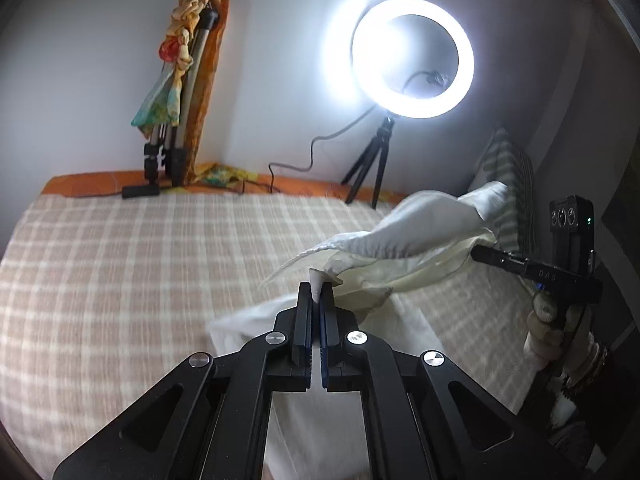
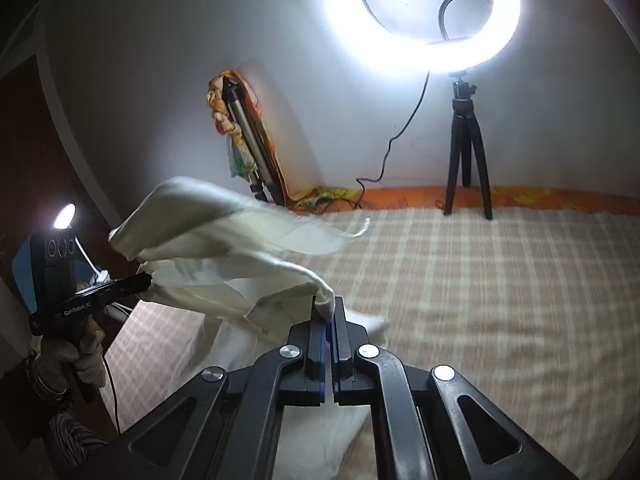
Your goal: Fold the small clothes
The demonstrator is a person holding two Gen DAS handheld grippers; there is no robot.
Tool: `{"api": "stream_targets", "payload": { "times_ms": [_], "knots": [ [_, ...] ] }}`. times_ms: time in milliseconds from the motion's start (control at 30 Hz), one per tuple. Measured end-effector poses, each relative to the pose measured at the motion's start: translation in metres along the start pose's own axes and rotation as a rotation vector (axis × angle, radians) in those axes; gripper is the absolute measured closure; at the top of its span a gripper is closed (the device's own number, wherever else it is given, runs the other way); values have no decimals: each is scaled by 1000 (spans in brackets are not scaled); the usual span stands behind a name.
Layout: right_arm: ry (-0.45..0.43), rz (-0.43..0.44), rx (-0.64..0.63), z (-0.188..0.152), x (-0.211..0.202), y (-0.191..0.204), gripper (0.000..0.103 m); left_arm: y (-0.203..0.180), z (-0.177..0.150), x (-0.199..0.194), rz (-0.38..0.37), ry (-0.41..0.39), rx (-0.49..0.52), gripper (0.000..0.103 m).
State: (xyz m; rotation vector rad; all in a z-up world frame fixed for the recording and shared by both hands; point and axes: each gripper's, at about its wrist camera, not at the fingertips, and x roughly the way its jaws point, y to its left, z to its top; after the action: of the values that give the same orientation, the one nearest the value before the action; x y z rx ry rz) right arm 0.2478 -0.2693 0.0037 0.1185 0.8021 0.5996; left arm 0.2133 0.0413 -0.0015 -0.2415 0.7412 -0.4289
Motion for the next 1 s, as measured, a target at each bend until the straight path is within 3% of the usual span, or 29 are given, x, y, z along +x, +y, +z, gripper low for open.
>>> {"api": "stream_targets", "payload": {
  "times_ms": [167, 467, 600, 667, 733, 767, 833, 1000],
  "knots": [
    [27, -24, -17, -45, -15, 13, 103, -4, -36, -11, 24, 47, 23, 102],
    [133, -132, -158, -107, -17, 38, 103, -6, -93, -21, 73, 171, 96, 101],
    [196, -169, -195, -124, -28, 38, 95, 1, -104, -36, 74, 196, 83, 97],
    [191, -185, -157, -126, -37, 29, 85, 10, -103, -46, 63, 174, 20, 94],
    [172, -133, -37, -121, -46, 12, 81, 23, -98, -50, 31, 153, -79, 89],
    [166, -104, 11, -118, -48, 5, 78, 28, -97, -50, 14, 151, -128, 81],
    [154, -50, 116, -115, -46, -8, 63, 40, -93, -45, -45, 150, -250, 76],
    [195, 90, 335, -118, -20, -33, 60, 52, -100, -18, -174, 224, -462, 76]
  ]
}}
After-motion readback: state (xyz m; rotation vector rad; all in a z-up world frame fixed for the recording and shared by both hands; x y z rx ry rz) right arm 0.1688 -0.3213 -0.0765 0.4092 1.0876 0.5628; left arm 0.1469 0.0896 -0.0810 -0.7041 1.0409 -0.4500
